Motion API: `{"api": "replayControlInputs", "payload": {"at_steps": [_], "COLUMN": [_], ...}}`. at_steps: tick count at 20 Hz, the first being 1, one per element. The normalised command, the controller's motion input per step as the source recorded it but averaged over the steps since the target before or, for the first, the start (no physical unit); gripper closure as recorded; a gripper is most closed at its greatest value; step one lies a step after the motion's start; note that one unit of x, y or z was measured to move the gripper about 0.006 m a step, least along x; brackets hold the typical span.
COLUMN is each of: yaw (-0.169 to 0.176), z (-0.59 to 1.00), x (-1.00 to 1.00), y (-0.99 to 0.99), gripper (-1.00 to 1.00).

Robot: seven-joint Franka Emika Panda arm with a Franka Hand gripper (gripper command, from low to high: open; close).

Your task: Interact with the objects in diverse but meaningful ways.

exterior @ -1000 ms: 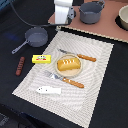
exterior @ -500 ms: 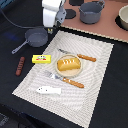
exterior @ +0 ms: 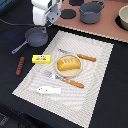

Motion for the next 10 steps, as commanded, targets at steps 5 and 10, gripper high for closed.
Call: {"api": "replayControlInputs", "payload": {"at_steps": [5, 10], "yaw": [-0.113, -0.094], "z": [-0.17, -0.29], "x": [-0.22, -0.28], "y": [-0.12, -0.11], "gripper": [-1.0, -1.0]}}
